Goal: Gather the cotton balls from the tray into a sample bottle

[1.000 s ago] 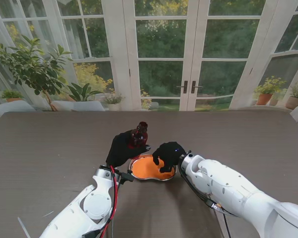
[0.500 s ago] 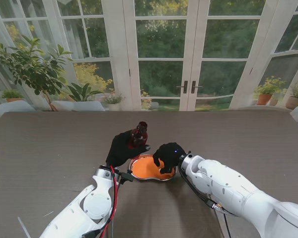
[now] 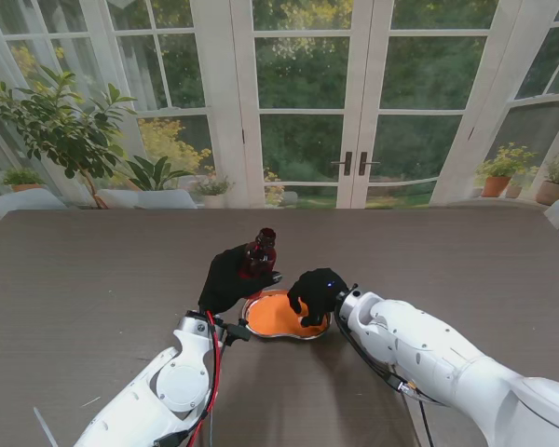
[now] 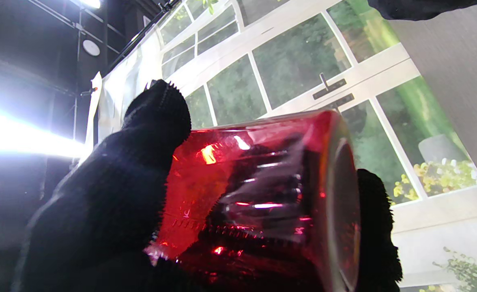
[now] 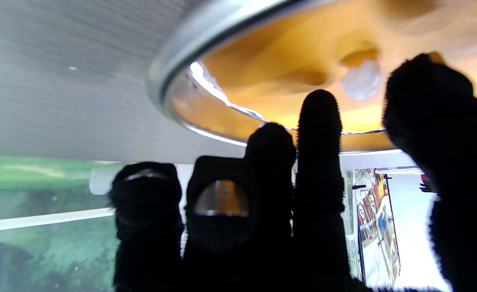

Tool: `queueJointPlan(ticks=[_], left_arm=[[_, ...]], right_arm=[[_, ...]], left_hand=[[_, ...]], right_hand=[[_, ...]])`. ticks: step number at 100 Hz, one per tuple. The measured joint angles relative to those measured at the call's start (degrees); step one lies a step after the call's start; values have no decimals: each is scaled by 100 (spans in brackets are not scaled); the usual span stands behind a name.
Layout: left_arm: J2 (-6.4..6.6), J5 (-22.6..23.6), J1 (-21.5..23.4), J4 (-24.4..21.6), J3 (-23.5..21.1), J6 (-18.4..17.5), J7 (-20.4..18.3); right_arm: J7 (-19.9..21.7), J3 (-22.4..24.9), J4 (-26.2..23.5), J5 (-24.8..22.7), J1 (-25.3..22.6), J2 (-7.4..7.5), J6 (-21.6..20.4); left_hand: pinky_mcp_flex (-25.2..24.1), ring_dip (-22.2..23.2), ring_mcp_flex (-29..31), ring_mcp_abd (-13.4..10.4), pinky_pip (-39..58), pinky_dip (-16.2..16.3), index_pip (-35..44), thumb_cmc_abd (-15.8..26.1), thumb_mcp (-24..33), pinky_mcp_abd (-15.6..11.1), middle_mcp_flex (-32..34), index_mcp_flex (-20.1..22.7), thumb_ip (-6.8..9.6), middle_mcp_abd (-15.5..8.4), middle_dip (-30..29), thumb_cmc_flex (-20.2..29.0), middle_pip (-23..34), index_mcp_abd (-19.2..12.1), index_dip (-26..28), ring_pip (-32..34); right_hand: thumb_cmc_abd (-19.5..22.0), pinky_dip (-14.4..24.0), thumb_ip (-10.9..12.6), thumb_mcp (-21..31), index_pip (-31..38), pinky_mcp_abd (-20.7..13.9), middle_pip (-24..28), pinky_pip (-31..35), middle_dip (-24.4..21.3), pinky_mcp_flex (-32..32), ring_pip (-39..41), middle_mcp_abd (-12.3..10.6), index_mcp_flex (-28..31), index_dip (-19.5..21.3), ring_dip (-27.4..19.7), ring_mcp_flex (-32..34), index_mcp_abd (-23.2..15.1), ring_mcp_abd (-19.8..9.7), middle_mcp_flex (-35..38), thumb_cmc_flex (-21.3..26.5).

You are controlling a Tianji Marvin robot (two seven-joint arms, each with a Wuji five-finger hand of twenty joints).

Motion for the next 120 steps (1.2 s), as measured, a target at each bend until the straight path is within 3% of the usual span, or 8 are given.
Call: queueJointPlan(ticks=[5,31,48,65,95,105,109,120], left_arm=[[0,-3,-1,4,2,-2,-1],[-1,-14,-4,9,4,-4,-1],[-2,-15,-9,23,7,-10,-1],[-3,-22,-12,30,8,-19,-1],[-3,-31,-13,31,8,-21,-11],[-3,-46,-13,35,10,-20,-18],[-3,-55,-15,37,14,-18,-21],[-3,-67,-16,40,19,-15,-25]], right_arm=[[0,-22,21,10,8,-10,0],[48,-56,76,59,37,-47,-11],[93,-42,74,66,34,-46,-21],[90,-45,111,110,33,-59,-59],[77,-36,163,127,32,-79,-85],[16,-89,233,160,58,-108,-130],[11,-89,247,170,64,-116,-144],[22,-89,252,180,71,-122,-163]], left_hand=[[0,0,0,0,0,0,0,0,0,0,0,0,0,0,0,0,0,0,0,0],[0,0,0,0,0,0,0,0,0,0,0,0,0,0,-3,0,0,0,0,0],[0,0,0,0,0,0,0,0,0,0,0,0,0,0,-26,0,0,0,0,0],[0,0,0,0,0,0,0,0,0,0,1,0,0,0,-26,0,0,0,0,0],[0,0,0,0,0,0,0,0,0,0,1,0,0,0,-26,0,0,0,0,0],[0,0,0,0,0,0,0,0,0,0,1,0,0,0,-30,0,0,0,0,0],[0,0,0,0,0,0,0,0,0,0,1,0,0,0,-31,0,0,0,0,0],[0,0,0,0,0,0,0,0,0,0,1,0,0,0,-41,0,0,0,0,0]], right_hand=[[0,0,-3,0,0,0,0,2,0,8,6,-3,0,-55,8,0,2,0,0,0],[0,-1,-688,0,722,0,0,53,77,37,73,-15,-1,-870,24,0,1,0,25,304],[2,-2,-835,0,1317,0,2,56,137,43,122,-24,-3,-1360,27,3,-6,0,78,537],[87,-3,-837,0,1705,0,3,67,175,44,144,-30,-4,-1563,30,5,-60,0,137,648],[295,-3,-837,0,1477,0,4,74,176,46,149,-32,-14,-1544,31,5,-61,0,140,549],[295,-3,-821,0,1192,0,4,75,176,46,149,-34,16,-1095,31,5,-7,0,140,388],[296,-3,-486,0,892,0,4,76,176,46,149,-34,49,-758,31,5,33,0,140,299],[295,-3,-451,0,772,0,4,76,176,46,149,-34,18,-643,32,5,73,0,140,285]])
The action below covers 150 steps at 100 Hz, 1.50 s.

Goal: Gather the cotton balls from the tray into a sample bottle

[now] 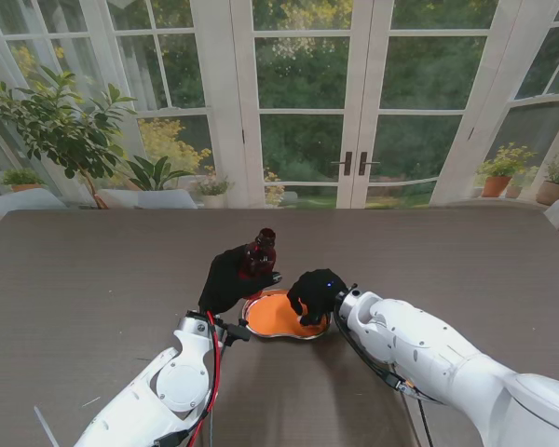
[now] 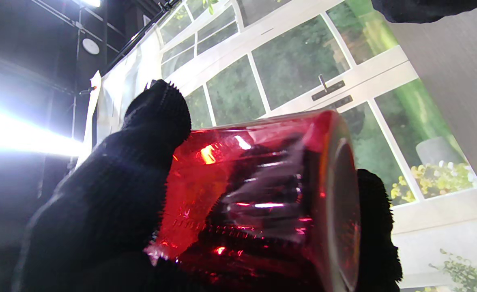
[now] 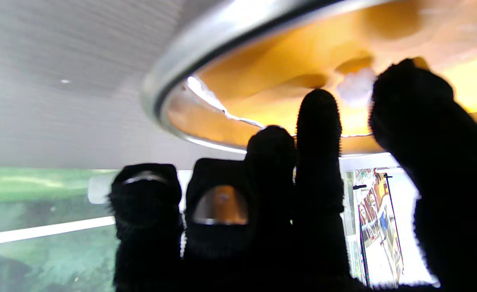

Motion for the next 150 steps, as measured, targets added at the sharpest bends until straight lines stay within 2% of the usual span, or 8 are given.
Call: queueJointPlan(ticks=[2,7,16,60,97,150], left_arm=[[0,0,0,0,0,0,0],[0,-1,0,1,0,1,0],[0,-1,-1,1,0,1,0],[-4,-43,-27,41,31,0,-26],[-9,-65,-35,60,37,2,-26],[-16,-93,-53,99,38,-4,-39]], right_arm=[[2,0,3,4,0,-2,-2],[3,0,26,20,1,-13,-7],[-3,-15,81,51,4,-41,-19],[-10,-33,174,114,15,-87,-52],[9,-41,289,211,33,-143,-154],[278,248,285,445,-34,-156,-249]], left_hand=[[0,0,0,0,0,0,0,0,0,0,0,0,0,0,-11,0,0,0,0,0],[0,0,0,0,0,0,0,0,0,0,0,0,0,0,-37,0,-1,0,0,0],[0,0,0,0,0,0,0,0,0,0,0,0,0,0,-41,0,-1,0,0,0],[0,-1,0,0,0,0,1,0,0,0,1,0,0,0,-45,0,-2,0,0,0],[0,-1,0,0,0,0,1,0,0,0,1,0,0,0,-47,0,-2,0,0,0],[0,-1,0,0,0,0,2,0,0,0,1,0,0,0,-47,0,-2,0,0,0]], right_hand=[[0,0,-167,0,159,0,0,0,0,0,0,0,-96,-186,0,0,1,0,0,82],[0,0,-301,0,393,0,0,2,0,0,22,0,-148,-438,0,0,-5,0,0,184],[0,0,-325,0,844,0,0,2,0,0,26,-1,-168,-712,0,0,-43,0,0,343],[430,0,-326,-1,1067,0,0,3,0,0,33,-1,-163,-787,1,0,-177,6,4,376],[510,0,-326,-1,1177,0,0,3,0,-1,35,-2,-67,-789,1,0,-218,12,6,433],[719,0,-327,-1,1155,0,0,3,0,-1,53,-2,-17,-839,2,0,-116,13,7,433]])
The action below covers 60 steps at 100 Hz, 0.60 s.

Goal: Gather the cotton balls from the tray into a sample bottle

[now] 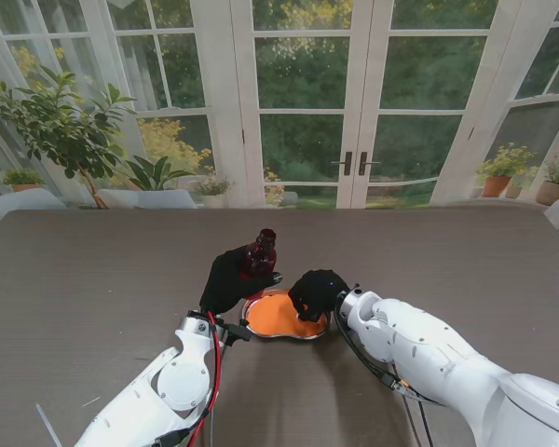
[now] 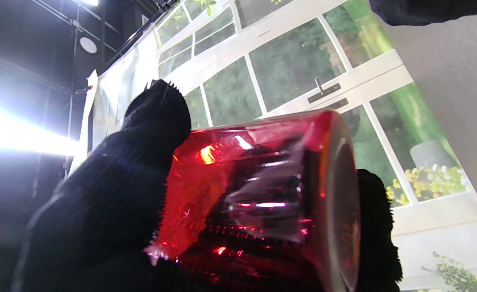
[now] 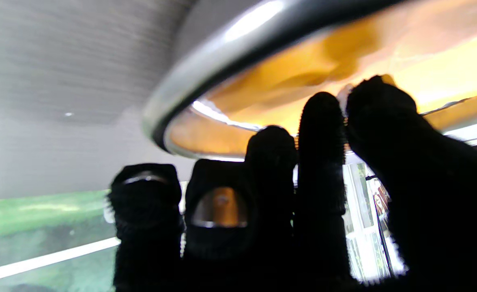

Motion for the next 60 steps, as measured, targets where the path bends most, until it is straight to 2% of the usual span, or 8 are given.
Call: queueJointPlan(ticks=[11,23,44,60], left_arm=[[0,-6,-1,1,1,0,-6],[0,-20,-4,2,3,2,-18],[0,-42,-7,4,11,16,-50],[1,-53,-14,8,23,33,-66]], right_arm=[[66,129,-65,12,-33,17,7],[230,380,-376,16,-133,117,70],[615,981,-1207,-75,-412,408,308],[1075,1662,-1973,-216,-736,655,483]], left_hand=[[0,0,0,0,0,0,1,0,0,0,0,0,0,0,-1,0,0,0,0,0],[0,0,0,0,0,0,1,0,0,0,0,0,0,0,-1,0,0,0,0,0],[0,0,0,0,0,0,1,0,0,0,0,0,0,0,-1,0,0,0,0,0],[0,0,0,0,0,0,1,0,0,0,0,0,0,0,-1,0,0,0,0,0]], right_hand=[[0,0,0,0,0,0,0,0,0,0,3,0,0,0,3,0,36,0,0,1],[2,0,-1,0,0,0,0,0,0,0,5,0,1,0,42,0,44,0,0,1],[4,-1,-1,0,0,0,24,0,0,0,6,0,1,0,43,0,48,0,1,2],[67,-2,-1,0,0,0,29,0,0,0,7,0,1,0,44,0,58,0,1,10]])
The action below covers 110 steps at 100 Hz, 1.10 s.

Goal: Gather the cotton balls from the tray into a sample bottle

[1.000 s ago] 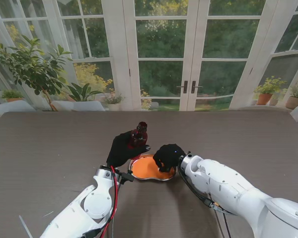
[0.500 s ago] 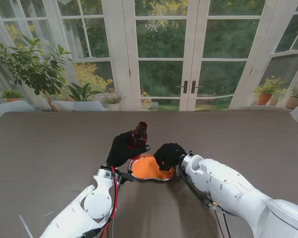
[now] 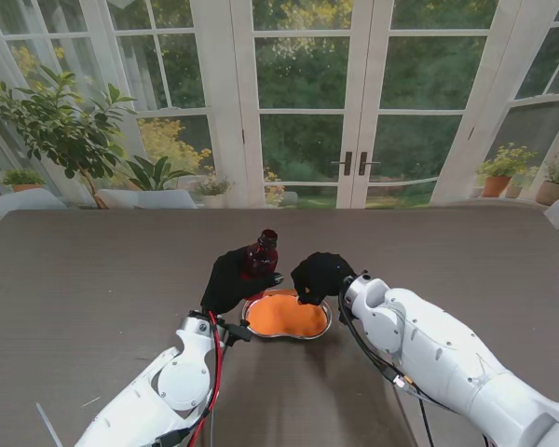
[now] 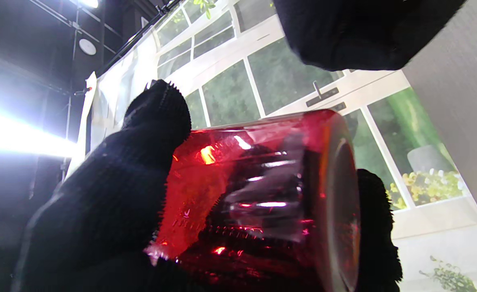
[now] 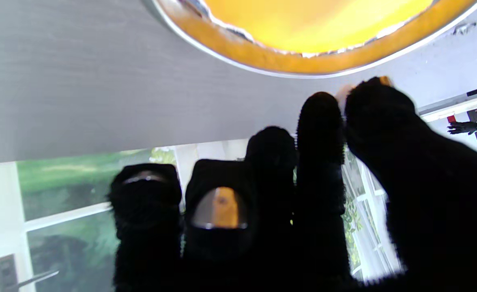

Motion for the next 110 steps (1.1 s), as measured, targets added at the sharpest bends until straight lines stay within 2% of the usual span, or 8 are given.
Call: queueJointPlan(ticks=[22,34,79,110], left_arm=[[-1,-2,-23,36,18,23,-10],[-1,-5,-26,40,26,42,-13],[2,-51,-45,65,77,89,-77],[0,-80,-103,126,149,77,-131]], right_arm=[[468,883,-1038,-207,-505,253,244],[655,1271,-1520,-267,-741,339,335],[1215,2368,-2957,-264,-1328,471,709],[1342,2660,-3570,-254,-1405,512,873]], left_hand=[[0,0,0,0,0,0,0,0,0,0,0,0,0,0,0,0,0,0,0,0],[0,0,0,0,0,0,0,0,0,0,0,0,0,0,0,0,0,0,0,0],[0,0,0,0,0,0,1,0,0,0,0,0,0,0,0,0,0,0,0,0],[0,0,0,0,0,1,1,0,0,0,0,0,0,0,0,0,0,0,0,0]], right_hand=[[1,-1,-1,0,0,0,2,0,1,0,0,0,0,0,0,0,10,0,0,0],[2,-1,-1,0,0,0,2,0,0,0,1,0,0,0,1,0,13,0,0,0],[74,-1,-1,-7,0,0,5,0,0,0,1,0,0,0,1,1,38,1,0,3],[75,-1,-1,-8,0,0,5,0,1,0,2,0,0,0,1,1,47,1,1,3]])
